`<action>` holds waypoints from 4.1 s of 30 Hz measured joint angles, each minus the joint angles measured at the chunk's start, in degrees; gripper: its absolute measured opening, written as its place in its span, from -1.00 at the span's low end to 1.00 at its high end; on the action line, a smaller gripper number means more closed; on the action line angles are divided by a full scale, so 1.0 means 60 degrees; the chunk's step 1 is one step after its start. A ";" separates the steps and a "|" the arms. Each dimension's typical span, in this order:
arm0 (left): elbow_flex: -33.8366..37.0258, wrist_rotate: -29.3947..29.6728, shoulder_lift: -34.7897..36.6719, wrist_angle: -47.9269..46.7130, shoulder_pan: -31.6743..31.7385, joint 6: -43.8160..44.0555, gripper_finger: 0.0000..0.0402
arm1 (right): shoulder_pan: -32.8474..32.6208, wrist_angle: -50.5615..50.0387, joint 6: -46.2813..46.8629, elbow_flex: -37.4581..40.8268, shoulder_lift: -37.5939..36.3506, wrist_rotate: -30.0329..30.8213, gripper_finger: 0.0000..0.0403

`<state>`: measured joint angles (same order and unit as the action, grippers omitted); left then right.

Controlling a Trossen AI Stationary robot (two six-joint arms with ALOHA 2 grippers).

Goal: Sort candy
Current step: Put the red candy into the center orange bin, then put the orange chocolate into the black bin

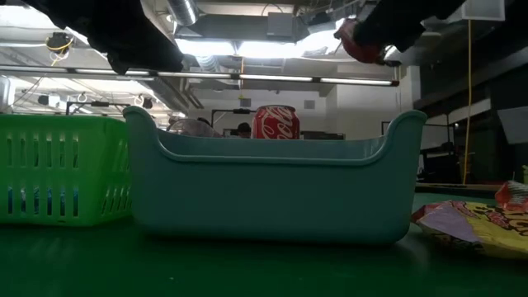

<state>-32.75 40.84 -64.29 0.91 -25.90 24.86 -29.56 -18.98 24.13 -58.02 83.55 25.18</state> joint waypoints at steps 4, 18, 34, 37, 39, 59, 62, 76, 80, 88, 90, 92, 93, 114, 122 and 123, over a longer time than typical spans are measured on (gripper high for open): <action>0.0000 0.0000 0.0000 0.0000 -0.0002 0.0000 -0.40 | 0.0082 0.0280 -0.0077 0.0000 0.0000 0.0053 -0.60; 0.0000 -0.0001 0.0004 -0.0001 -0.0002 -0.0004 -0.40 | 0.0852 0.1901 -0.0608 0.0000 0.1058 -0.0066 -0.34; 0.0000 0.0000 0.0004 0.0002 0.0000 -0.0004 -0.40 | 0.1635 0.0277 -0.0224 -0.0136 0.1155 -0.3521 -0.03; 0.0000 0.0000 0.0004 0.0000 0.0000 -0.0004 -0.40 | 0.1615 -0.1265 0.0462 -0.0380 0.1133 -0.4000 -0.05; 0.0000 0.0000 0.0004 0.0000 -0.0002 -0.0004 -0.40 | 0.1617 -0.2369 0.0952 -0.0524 0.1133 -0.4148 -0.06; 0.0000 0.0000 0.0004 0.0000 -0.0002 -0.0004 -0.40 | 0.0313 -0.5861 0.3521 -0.0047 0.1133 -0.5134 -0.08; 0.0000 -0.0004 0.0004 0.0000 0.0001 -0.0004 -0.40 | -0.0105 -0.5431 0.4151 0.0312 0.1133 -0.5127 -0.08; 0.0000 -0.0004 0.0004 0.0000 0.0001 -0.0004 -0.40 | -0.0635 -0.4202 0.4701 0.1064 0.1133 -0.4694 -0.13; 0.0000 0.0000 0.0004 0.0000 -0.0002 -0.0004 -0.40 | -0.0635 -0.4231 0.4686 0.1064 0.1133 -0.4526 -0.31; 0.0000 -0.0104 0.0004 0.0000 0.0002 -0.0004 -0.40 | -0.0635 -0.4234 0.4679 0.1064 0.1134 -0.4519 -0.77; 0.0000 -0.0224 0.0004 0.0000 -0.0002 -0.0007 -0.40 | -0.0635 -0.4234 0.4679 0.1064 0.1137 -0.4519 -0.89; 0.0000 -0.0228 0.0004 0.0000 -0.0002 -0.0011 -0.40 | -0.0635 -0.4230 0.4665 0.1064 0.1137 -0.4519 -0.97; 0.0000 -0.0226 0.0004 0.0000 -0.0002 -0.0013 -0.40 | -0.0635 -0.4226 0.4661 0.1064 0.1137 -0.4519 -0.98; 0.0000 -0.0980 0.0004 0.2481 0.0002 -0.2558 -0.40 | -0.0368 -0.3070 0.1865 -0.0892 0.1094 -0.1049 -0.98; 0.0000 -0.1264 0.0003 0.2823 -0.0002 -0.2510 -0.40 | 0.0336 -0.0445 -0.0972 -0.0991 0.1084 0.0038 -0.98; 0.0000 -0.1264 0.0004 0.2852 -0.0002 -0.2488 -0.40 | 0.0459 -0.0126 -0.1335 -0.0991 0.1105 0.0030 -0.98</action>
<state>-32.75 33.26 -64.27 18.02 -25.91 9.93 -26.80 -19.74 16.12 -63.96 90.18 25.36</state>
